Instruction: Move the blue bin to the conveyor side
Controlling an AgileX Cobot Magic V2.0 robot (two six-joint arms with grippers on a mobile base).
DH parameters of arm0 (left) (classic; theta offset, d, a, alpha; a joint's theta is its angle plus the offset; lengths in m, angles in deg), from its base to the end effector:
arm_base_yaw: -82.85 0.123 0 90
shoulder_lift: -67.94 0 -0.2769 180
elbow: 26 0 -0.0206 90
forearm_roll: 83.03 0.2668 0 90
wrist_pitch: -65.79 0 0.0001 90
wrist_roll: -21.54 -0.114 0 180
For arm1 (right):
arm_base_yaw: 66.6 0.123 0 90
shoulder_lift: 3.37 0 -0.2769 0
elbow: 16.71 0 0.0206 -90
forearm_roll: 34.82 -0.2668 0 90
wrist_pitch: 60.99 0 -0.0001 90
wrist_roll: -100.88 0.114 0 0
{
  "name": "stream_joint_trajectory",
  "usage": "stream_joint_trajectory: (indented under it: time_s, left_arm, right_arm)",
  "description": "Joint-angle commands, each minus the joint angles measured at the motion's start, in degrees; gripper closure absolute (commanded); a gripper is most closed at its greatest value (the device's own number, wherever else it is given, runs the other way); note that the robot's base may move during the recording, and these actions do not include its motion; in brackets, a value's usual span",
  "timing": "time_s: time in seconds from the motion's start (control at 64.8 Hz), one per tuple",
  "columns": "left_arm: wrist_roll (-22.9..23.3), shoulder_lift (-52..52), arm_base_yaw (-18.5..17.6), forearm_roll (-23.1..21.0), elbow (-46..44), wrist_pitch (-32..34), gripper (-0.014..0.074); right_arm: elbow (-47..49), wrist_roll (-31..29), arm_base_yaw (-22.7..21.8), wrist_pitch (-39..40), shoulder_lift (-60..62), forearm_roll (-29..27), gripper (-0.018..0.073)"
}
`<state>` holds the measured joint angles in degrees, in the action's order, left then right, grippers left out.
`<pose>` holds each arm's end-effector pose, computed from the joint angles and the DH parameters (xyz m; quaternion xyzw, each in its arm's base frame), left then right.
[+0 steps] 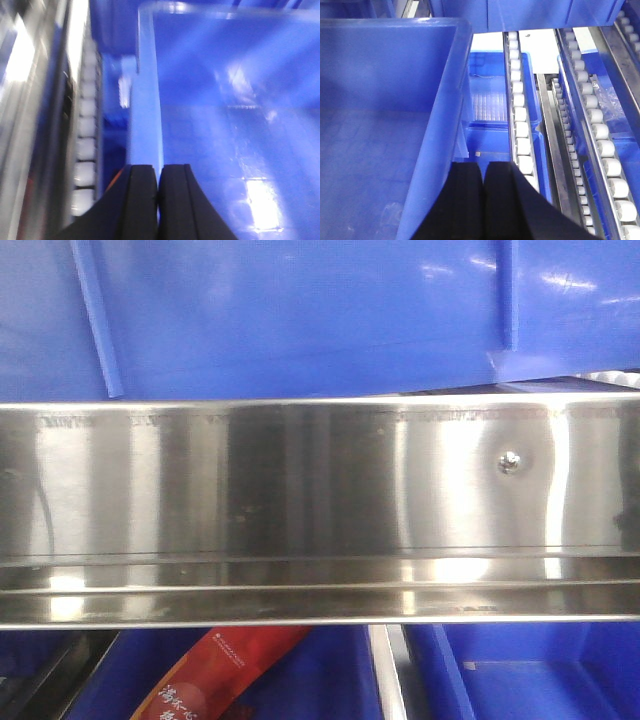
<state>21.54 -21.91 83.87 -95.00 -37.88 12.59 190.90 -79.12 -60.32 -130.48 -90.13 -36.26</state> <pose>0.3415 -0.0129 0.4025 -0.0304 0.9054 -0.0982 0.4120 0.2898 0.0346 0.4827 -0.0505 0.8997 0.0362 0.4320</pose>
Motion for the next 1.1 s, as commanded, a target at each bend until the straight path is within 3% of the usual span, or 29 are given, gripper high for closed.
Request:
stream_joint_trajectory:
  time_s: [0.0,0.077,0.185,0.679,0.895,1.08]
  left_arm:
    - [0.0,-0.26,-0.29,-1.12,-0.4,1.78,0.0519]
    - [0.0,-0.26,-0.29,-1.12,-0.4,2.42,0.0464]
    - [0.0,-0.26,-0.29,-1.12,-0.4,2.42,0.0421]
    - [0.0,-0.26,-0.29,-1.22,-0.4,1.85,0.0391]
    - [0.0,-0.26,-0.29,-1.22,-0.4,2.21,0.0391]
    - [0.0,-0.26,-0.29,-1.22,-0.4,2.89,0.0391]
  right_arm:
    - [0.52,-0.57,0.2,0.59,-0.14,0.6,0.0504]
    - [0.52,-0.57,0.2,0.59,-0.38,0.45,0.0324]
    - [0.52,-0.44,0.2,0.59,-1.62,-0.39,0.0196]
    - [0.52,0.0,0.3,-0.47,-8.91,-3.5,0.0169]
    - [0.52,0.0,0.3,-0.47,-9.07,-3.5,0.0001]
    - [0.52,0.0,2.51,-0.3,-9.19,-3.5,0.0001]
